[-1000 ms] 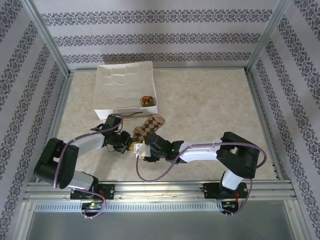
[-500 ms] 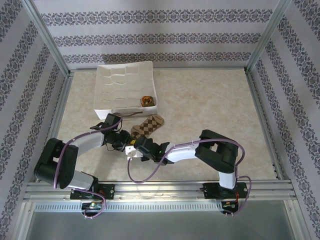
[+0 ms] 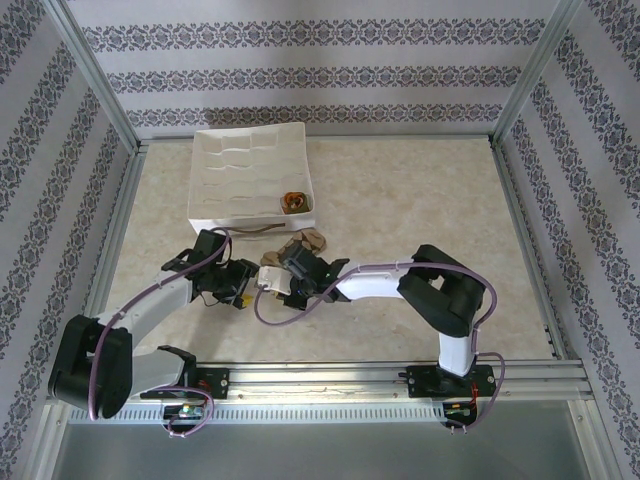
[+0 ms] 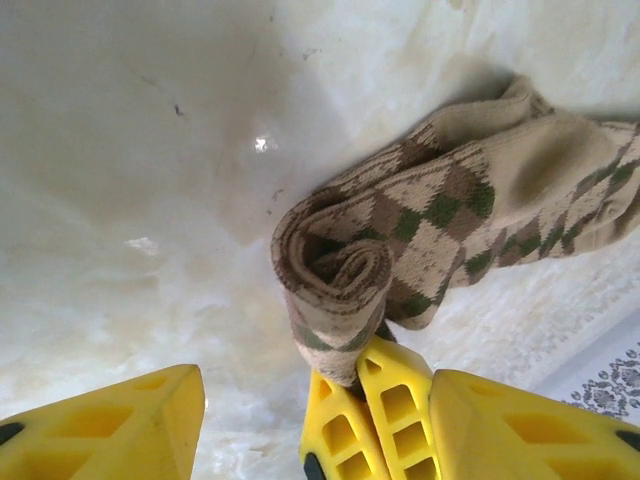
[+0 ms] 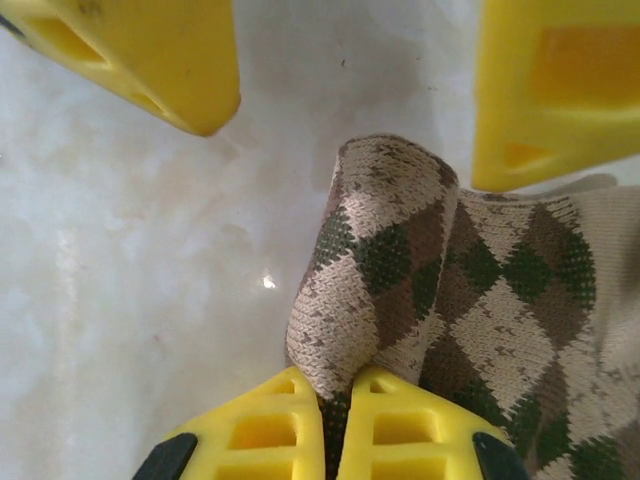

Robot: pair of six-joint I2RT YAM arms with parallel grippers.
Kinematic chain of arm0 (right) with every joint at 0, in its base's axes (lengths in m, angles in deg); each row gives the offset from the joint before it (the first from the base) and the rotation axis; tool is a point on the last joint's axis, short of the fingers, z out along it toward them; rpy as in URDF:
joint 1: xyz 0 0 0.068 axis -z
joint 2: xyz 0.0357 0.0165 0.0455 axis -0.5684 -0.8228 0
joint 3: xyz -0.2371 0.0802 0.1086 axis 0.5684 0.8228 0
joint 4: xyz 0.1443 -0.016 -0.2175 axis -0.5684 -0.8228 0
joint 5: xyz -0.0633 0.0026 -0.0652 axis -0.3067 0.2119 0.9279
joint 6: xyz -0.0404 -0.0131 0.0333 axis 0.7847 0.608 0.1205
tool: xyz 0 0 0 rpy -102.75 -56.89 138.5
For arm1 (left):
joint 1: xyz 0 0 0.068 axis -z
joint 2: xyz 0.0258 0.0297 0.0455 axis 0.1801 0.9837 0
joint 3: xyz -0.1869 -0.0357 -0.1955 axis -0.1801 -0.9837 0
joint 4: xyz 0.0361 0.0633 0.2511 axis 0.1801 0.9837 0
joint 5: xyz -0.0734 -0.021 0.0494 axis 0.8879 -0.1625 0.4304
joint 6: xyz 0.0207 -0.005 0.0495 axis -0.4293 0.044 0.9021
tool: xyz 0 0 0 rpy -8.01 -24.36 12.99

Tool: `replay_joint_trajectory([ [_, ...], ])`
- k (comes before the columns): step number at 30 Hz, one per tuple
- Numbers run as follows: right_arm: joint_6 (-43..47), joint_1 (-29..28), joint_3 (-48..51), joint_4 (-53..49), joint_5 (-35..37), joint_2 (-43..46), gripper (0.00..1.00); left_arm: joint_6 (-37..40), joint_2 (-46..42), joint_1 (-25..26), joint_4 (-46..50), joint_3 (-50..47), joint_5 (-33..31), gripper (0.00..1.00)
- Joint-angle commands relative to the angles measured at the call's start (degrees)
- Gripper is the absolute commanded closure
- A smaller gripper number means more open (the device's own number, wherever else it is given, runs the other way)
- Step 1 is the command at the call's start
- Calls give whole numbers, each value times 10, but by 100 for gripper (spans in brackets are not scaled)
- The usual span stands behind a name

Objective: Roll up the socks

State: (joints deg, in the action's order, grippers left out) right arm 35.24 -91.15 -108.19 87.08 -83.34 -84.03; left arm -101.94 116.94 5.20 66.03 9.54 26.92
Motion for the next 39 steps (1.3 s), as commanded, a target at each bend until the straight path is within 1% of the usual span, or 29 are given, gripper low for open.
replay_joint_trajectory([
  [1, -81, 17, -7, -81, -119, -48, 100, -18, 3, 1, -35, -20, 35, 42],
  [4, -126, 41, -26, -86, -177, -69, 100, -28, 23, 1, -90, -31, 58, 43],
  [12, -239, 100, -67, -108, -323, -122, 100, -20, 59, 10, -118, -30, 57, 43],
  [16, -285, 114, -74, -106, -371, -137, 100, -9, 96, 11, -141, -26, 51, 46],
  [18, -310, 121, -80, -104, -396, -147, 100, 4, 118, 11, -136, -22, 45, 51],
  [21, -328, 123, -86, -100, -424, -149, 100, 19, 138, 10, -115, -26, 27, 63],
  [25, -332, 123, -85, -100, -432, -135, 100, 29, 135, 11, -50, -33, 1, 86],
  [27, -316, 120, -76, -99, -408, -113, 100, 28, 127, 11, -23, -39, -1, 98],
  [28, -295, 115, -65, -96, -377, -91, 93, 26, 123, 10, -8, -42, 1, 100],
  [29, -271, 109, -45, -82, -337, -64, 81, 22, 115, 11, 7, -46, 3, 100],
  [31, -218, 89, 7, -36, -244, 4, 66, 8, 96, 10, 40, -55, 1, 100],
  [34, -97, 33, 108, 67, -87, 105, 52, -39, 57, 8, 43, -83, 4, 100],
  [35, -51, 12, 134, 94, -37, 127, 49, -57, 47, 7, 36, -91, 8, 100],
  [36, -16, -4, 146, 106, -3, 138, 47, -68, 41, 5, 34, -95, 9, 100],
  [39, 73, -57, 147, 102, 111, 142, 46, -72, 42, 0, 41, -90, 7, 100],
])
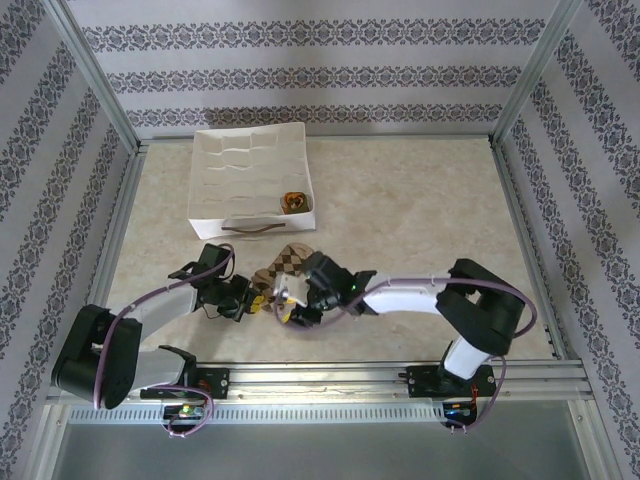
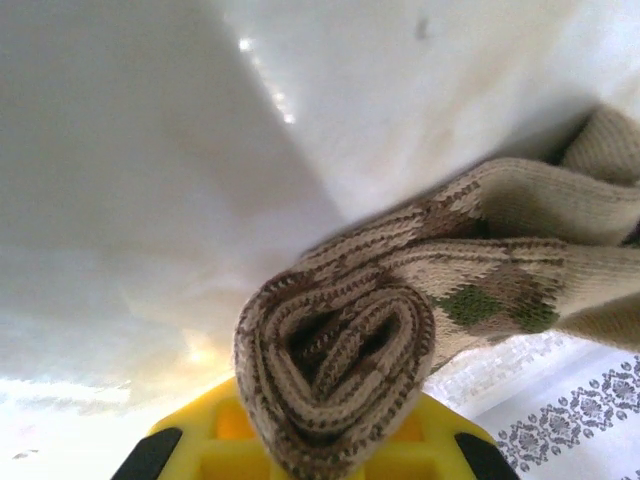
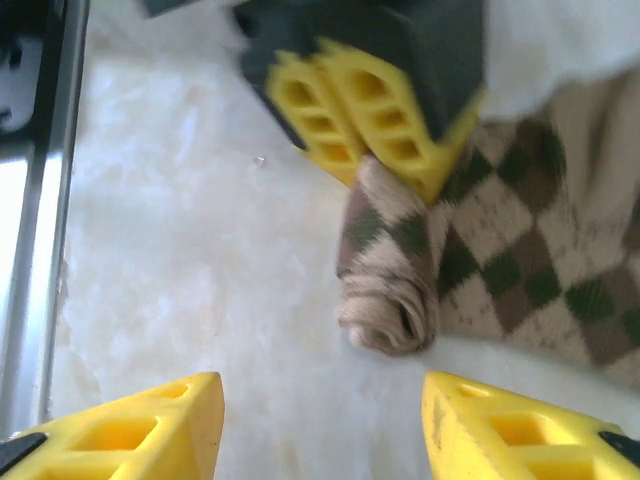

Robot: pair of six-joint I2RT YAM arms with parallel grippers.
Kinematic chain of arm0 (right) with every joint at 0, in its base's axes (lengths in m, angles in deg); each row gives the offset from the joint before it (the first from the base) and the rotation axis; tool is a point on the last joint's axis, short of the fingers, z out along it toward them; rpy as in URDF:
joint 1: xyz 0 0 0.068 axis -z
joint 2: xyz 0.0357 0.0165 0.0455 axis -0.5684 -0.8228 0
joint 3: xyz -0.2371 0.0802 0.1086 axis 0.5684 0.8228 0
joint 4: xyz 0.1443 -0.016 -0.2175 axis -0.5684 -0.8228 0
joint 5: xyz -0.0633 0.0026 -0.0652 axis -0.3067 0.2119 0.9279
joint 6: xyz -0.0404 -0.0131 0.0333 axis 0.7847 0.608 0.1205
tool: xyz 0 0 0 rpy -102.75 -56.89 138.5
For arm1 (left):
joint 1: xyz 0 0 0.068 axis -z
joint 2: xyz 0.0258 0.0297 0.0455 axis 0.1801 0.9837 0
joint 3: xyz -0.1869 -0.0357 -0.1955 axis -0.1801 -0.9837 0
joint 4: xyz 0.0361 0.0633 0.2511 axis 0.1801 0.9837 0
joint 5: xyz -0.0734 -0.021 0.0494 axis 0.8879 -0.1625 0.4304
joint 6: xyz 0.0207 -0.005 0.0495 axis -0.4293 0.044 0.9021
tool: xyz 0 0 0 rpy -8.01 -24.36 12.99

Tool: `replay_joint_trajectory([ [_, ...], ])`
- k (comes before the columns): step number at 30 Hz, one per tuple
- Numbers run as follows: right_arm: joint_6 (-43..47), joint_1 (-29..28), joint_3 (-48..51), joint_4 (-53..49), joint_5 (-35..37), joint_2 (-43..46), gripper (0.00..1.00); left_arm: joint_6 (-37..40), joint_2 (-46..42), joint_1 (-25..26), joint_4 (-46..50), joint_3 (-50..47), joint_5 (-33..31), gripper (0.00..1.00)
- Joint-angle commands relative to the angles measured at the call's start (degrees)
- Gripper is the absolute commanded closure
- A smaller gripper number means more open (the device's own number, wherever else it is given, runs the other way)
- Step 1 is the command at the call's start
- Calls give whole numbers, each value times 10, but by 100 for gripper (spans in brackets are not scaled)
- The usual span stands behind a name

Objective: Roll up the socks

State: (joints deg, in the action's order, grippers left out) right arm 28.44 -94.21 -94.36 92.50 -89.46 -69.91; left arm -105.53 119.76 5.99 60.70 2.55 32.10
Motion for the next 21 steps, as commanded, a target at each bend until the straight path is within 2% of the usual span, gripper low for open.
replay_joint_trajectory([
  [1, 168, -42, 8, 57, 200, -4, 46, -34, 21, -9, 95, -18, -43, 100],
  [8, 284, -107, -42, 82, 312, -91, 47, -21, 62, -18, 85, -13, -27, 100],
  [13, 302, -111, -86, 101, 359, -153, 52, -5, 75, -20, 89, 1, -22, 100],
  [15, 301, -111, -105, 86, 369, -177, 62, 0, 77, -20, 92, 6, -20, 100],
  [17, 287, -110, -114, 70, 369, -190, 83, 4, 77, -21, 93, 9, -19, 100],
  [19, 261, -105, -116, 44, 352, -191, 99, 8, 70, -22, 98, 15, -20, 100],
  [20, 246, -102, -115, 27, 337, -188, 100, 14, 63, -21, 105, 23, -23, 97],
  [21, 228, -96, -115, 10, 319, -184, 100, 19, 55, -21, 113, 31, -27, 88],
])
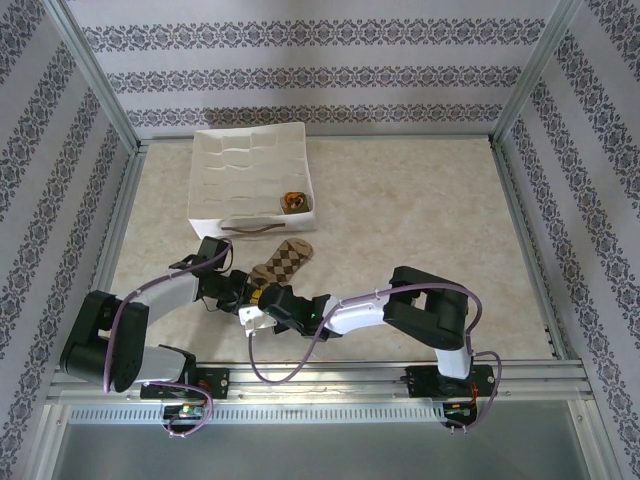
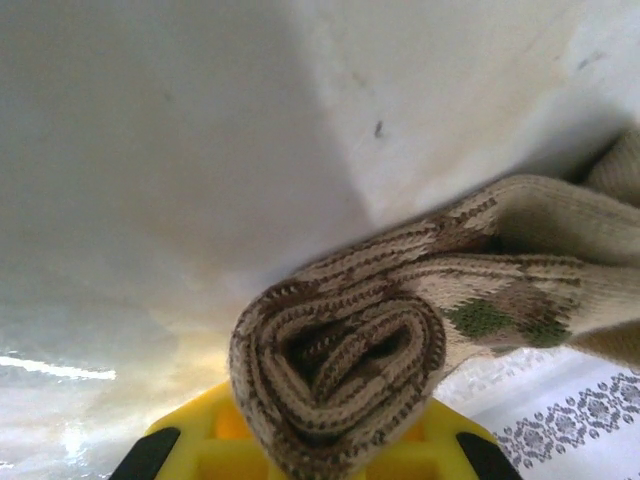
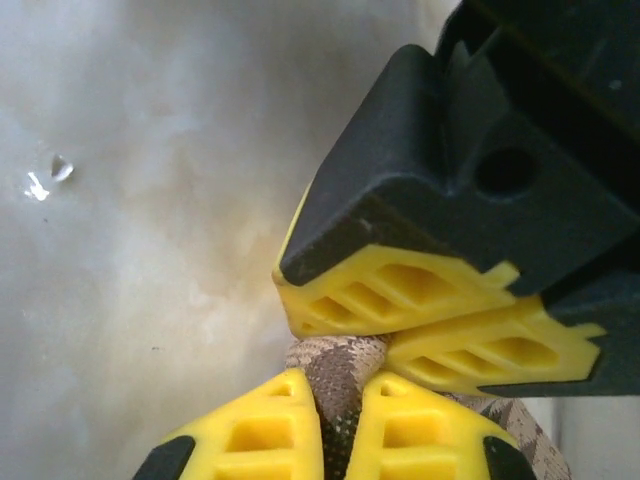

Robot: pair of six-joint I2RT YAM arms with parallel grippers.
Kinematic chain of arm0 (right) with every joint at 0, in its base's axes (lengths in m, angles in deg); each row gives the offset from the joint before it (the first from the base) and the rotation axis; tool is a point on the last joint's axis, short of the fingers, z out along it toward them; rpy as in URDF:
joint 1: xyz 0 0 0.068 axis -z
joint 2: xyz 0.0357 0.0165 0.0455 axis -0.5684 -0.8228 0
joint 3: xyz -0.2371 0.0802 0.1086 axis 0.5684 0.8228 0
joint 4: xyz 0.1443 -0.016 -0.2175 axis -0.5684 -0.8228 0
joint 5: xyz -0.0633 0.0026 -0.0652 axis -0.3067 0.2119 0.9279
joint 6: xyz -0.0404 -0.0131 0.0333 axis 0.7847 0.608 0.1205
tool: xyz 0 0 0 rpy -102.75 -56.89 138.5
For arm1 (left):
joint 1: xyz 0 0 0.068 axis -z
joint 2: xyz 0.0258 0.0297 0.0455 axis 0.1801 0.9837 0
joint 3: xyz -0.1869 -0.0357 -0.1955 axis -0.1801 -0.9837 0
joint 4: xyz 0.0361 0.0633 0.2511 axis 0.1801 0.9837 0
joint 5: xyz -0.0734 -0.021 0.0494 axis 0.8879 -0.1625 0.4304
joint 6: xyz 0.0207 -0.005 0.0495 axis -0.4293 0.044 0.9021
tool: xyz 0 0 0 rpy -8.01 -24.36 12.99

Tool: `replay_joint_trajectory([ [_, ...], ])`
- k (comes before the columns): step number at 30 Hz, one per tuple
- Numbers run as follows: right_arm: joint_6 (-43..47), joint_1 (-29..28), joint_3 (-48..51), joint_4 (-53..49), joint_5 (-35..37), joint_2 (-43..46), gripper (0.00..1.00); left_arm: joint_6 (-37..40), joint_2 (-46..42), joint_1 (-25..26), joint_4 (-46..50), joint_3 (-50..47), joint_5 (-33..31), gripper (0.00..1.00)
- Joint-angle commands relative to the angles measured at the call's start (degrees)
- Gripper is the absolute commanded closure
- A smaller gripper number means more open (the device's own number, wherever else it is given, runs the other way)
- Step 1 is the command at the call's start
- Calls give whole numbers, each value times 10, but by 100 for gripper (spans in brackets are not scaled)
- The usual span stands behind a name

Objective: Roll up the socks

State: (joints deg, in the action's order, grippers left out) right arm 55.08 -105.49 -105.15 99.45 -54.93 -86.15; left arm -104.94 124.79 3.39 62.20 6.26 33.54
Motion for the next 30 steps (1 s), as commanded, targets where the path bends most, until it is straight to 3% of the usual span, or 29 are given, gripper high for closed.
replay_joint_trajectory([
  [1, -58, 23, -6, -77, -50, -16, 100, 20, -6, 4, 104, 2, -47, 75],
  [2, -79, 30, -3, -91, -75, -9, 100, 23, -18, 3, 113, 12, -52, 62],
  [4, -120, 51, -1, -122, -144, 0, 100, 24, -43, 4, 127, 29, -61, 46],
  [6, -158, 72, -2, -145, -211, 1, 100, 22, -65, 2, 142, 43, -71, 36],
  [8, -182, 87, -9, -169, -265, -5, 100, 17, -84, 0, 147, 50, -79, 32],
  [14, -251, 132, -26, -186, -382, -27, 100, 1, -118, -8, 117, 38, -88, 31],
  [18, -297, 159, -53, -200, -448, -48, 100, -3, -121, -9, 70, 17, -71, 36],
  [30, -479, 246, -125, -215, -664, -136, 100, 2, -59, -8, -49, -17, -35, 43],
])
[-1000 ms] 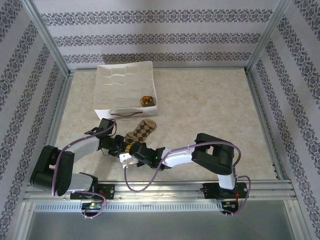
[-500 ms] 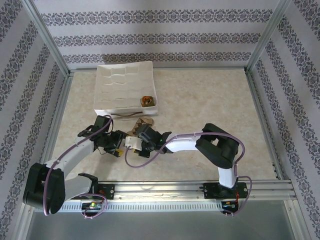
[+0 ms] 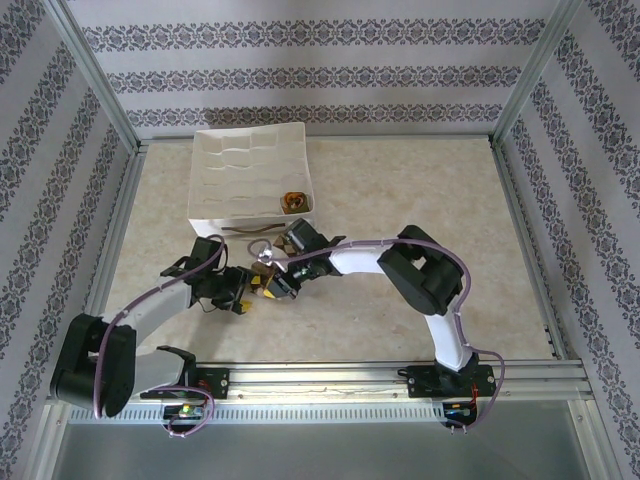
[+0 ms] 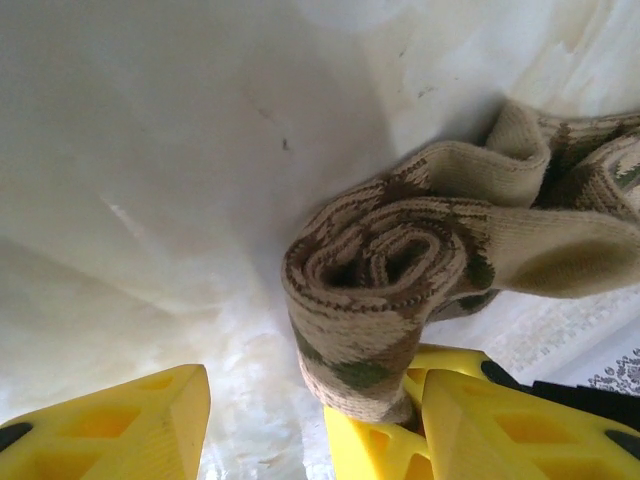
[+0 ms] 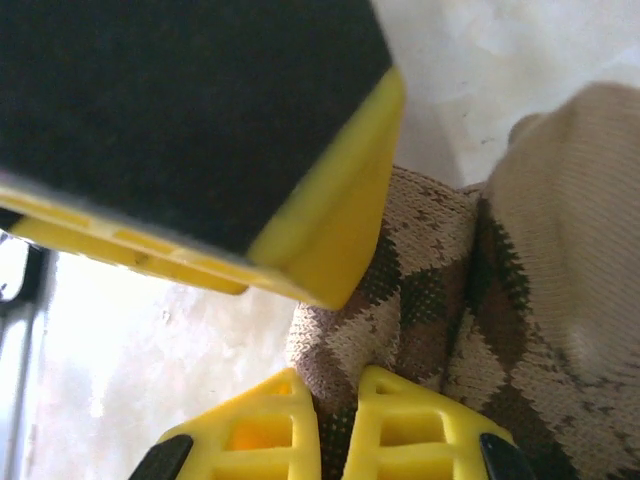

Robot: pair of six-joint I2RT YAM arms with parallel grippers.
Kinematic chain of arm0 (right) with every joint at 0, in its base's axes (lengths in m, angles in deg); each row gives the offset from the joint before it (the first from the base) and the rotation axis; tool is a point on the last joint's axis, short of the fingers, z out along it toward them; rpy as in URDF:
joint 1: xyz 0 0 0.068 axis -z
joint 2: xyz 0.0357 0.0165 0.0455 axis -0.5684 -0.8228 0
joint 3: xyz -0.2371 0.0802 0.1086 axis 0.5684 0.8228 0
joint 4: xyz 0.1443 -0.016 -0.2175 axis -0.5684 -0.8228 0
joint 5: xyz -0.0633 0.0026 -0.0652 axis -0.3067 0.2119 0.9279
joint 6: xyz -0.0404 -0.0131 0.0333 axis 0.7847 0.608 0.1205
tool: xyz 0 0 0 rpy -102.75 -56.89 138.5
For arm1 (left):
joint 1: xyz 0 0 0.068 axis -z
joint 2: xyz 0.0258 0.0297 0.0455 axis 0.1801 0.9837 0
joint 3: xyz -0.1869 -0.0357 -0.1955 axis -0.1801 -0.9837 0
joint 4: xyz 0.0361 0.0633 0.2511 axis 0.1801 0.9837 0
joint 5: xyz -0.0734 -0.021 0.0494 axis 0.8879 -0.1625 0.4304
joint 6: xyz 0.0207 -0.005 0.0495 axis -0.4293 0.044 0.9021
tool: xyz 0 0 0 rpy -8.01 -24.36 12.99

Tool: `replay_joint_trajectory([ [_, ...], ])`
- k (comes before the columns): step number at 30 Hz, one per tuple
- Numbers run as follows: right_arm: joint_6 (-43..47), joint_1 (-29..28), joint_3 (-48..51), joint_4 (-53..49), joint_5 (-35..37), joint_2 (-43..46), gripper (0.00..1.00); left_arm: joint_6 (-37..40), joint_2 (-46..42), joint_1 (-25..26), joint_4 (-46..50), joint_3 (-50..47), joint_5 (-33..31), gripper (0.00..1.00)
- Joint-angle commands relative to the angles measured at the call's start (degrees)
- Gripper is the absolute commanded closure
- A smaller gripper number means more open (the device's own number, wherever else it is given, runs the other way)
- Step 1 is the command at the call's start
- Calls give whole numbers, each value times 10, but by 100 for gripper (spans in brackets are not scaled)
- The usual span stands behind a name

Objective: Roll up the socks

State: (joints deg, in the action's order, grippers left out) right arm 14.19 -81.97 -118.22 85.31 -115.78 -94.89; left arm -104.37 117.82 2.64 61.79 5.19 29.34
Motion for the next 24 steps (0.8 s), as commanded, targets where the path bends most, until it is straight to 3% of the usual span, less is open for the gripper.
replay_joint_trajectory([
  [1, -79, 14, 2, -76, -70, -53, 100, -4, 17, 0, -53, -7, 6, 43],
  [4, -119, 24, -10, -81, -101, -68, 100, -3, 48, 1, -85, -2, 4, 44],
  [7, -170, 33, -22, -80, -128, -85, 100, -1, 75, 7, -101, -1, 6, 51],
  [11, -182, 35, -22, -73, -131, -78, 100, 9, 88, 11, -64, -12, -6, 72],
  [13, -162, 32, -13, -69, -110, -56, 100, 13, 92, 11, -31, -18, -12, 89],
  [14, -145, 29, -3, -62, -97, -40, 95, 14, 93, 11, -16, -21, -13, 97],
  [17, -77, 16, 35, -43, -11, 27, 68, 15, 92, 11, 26, -22, -10, 100],
  [20, 34, -22, 124, 24, 160, 137, 57, 30, 88, 11, 84, 0, -8, 100],
  [24, 218, -104, 271, 217, 379, 245, 37, 41, 83, 10, 130, 23, -17, 100],
])
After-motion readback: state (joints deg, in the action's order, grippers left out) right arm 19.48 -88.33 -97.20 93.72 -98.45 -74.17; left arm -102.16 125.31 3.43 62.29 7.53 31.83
